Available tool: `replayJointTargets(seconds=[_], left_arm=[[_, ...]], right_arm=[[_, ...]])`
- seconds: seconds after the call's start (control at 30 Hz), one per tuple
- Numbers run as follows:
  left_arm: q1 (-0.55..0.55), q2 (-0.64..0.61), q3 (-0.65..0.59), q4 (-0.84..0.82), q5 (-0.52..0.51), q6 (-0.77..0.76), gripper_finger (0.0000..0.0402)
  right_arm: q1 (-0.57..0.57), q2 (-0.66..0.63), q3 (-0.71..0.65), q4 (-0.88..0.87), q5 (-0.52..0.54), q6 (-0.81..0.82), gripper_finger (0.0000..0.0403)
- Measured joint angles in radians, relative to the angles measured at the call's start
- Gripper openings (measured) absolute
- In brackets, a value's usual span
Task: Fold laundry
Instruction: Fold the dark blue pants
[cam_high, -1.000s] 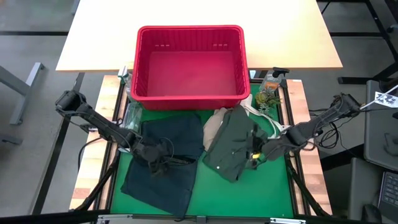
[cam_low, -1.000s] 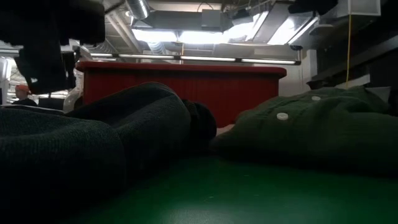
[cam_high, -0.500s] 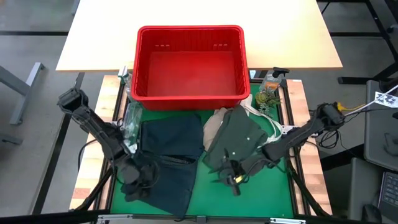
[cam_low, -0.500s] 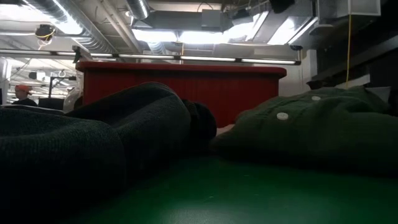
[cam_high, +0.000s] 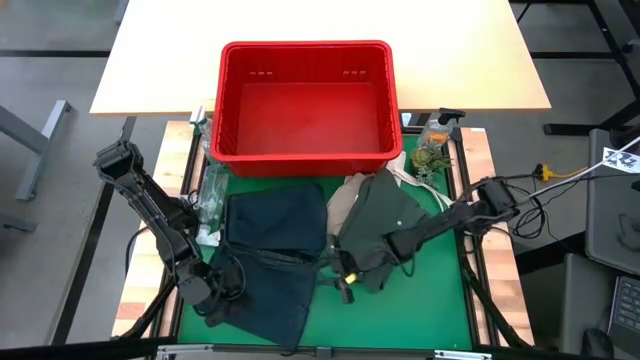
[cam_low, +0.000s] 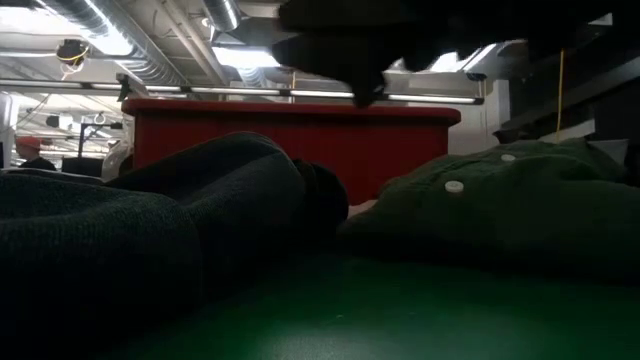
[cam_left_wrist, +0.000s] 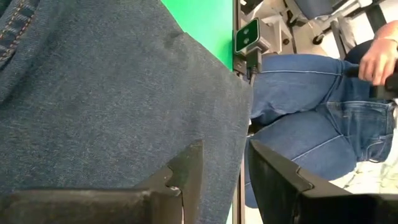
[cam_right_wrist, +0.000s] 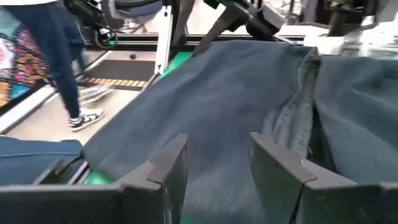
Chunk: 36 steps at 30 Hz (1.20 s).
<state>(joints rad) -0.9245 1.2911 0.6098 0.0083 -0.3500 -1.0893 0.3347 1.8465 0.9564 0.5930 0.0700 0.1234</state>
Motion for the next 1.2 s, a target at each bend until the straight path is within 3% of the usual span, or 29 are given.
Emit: replayJointTargets(seconds=[0.13, 0.27, 0.4, 0.5, 0.67, 0.93, 1.1, 1.2], left_arm=[[0.0, 0.0, 0.0, -0.007, 0.0, 0.0, 0.0121], [0.0, 0.006, 0.0, -0.006, -0.003, 0.0, 0.0121], [0.0, 0.062, 0.0, 0.028, 0.007, 0.0, 0.0121], [0.0, 0.127, 0.0, 0.071, 0.07, 0.0, 0.0121], [-0.001, 0.24, 0.0, 0.142, 0.138, 0.002, 0.0121], [0.023, 0.384, 0.003, 0.217, 0.132, 0.003, 0.0121], [0.027, 0.409, 0.011, 0.293, 0.142, 0.056, 0.0121], [0.037, 0.412, 0.048, 0.287, 0.144, 0.125, 0.0121]], right_arm=[[-0.035, 0.076, 0.08, -0.023, -0.082, 0.0, 0.0166], [-0.056, 0.143, 0.163, -0.18, -0.071, -0.001, 0.0166], [-0.079, 0.18, 0.228, -0.378, 0.022, 0.0, 0.0166], [-0.096, 0.185, 0.254, -0.498, 0.119, 0.0, 0.0166], [-0.12, 0.185, 0.264, -0.546, 0.201, 0.0, 0.0166], [-0.132, 0.184, 0.264, -0.573, 0.175, 0.001, 0.0166], [-0.134, 0.173, 0.263, -0.591, 0.073, 0.001, 0.0166], [-0.127, 0.163, 0.306, -0.69, 0.003, 0.002, 0.0166]])
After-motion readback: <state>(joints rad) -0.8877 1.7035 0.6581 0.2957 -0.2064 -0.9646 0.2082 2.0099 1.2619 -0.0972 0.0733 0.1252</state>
